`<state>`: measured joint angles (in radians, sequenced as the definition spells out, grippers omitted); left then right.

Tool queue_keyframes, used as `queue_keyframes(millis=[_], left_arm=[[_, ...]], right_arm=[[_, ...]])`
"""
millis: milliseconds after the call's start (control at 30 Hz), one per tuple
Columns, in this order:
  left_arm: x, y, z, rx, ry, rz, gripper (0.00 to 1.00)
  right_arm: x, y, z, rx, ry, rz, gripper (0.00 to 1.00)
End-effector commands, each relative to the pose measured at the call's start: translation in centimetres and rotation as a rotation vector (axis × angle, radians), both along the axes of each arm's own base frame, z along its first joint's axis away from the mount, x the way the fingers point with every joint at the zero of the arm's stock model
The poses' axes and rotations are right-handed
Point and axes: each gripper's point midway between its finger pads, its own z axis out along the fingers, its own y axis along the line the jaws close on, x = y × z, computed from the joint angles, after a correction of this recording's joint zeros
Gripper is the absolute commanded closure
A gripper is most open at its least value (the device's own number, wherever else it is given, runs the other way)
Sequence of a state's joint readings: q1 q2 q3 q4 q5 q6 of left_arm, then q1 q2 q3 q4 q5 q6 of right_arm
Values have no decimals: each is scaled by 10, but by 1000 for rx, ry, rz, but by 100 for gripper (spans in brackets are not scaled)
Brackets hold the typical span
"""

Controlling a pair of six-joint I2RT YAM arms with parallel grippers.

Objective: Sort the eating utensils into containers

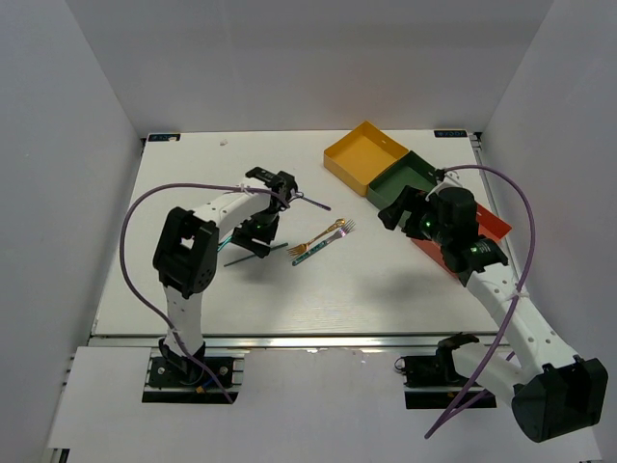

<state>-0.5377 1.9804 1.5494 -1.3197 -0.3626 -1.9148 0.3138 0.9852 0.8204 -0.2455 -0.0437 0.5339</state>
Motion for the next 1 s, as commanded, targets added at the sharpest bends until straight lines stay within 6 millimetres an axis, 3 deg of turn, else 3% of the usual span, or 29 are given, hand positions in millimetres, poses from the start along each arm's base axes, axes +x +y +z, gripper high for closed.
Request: queue_keyframes(millis=[0, 400, 533, 633, 767, 900, 933, 967], left_arm=[[2, -12, 4, 9, 12, 47, 27], [10, -15, -39, -6, -50, 78, 33], [3, -11, -57, -2, -28, 78, 34], [-2, -9, -65, -6, -20, 80, 47], [-17, -5, -78, -18, 8, 84, 48], [-34, -1, -86, -43, 10, 90, 63], [-39, 0, -89, -46, 18, 90, 79], [-49, 3, -95, -44, 31, 94, 86]], right_arm=[[0, -4, 4, -33, -35, 9, 11], [-15, -2, 26, -14, -136, 63, 11], [-19, -1, 36, -2, -171, 76, 11], [-20, -1, 36, -3, -174, 77, 11], [-19, 2, 34, 9, -170, 86, 11], [-21, 2, 35, 15, -172, 88, 11], [-21, 2, 36, 16, -173, 85, 11], [-21, 1, 36, 15, -176, 85, 11]])
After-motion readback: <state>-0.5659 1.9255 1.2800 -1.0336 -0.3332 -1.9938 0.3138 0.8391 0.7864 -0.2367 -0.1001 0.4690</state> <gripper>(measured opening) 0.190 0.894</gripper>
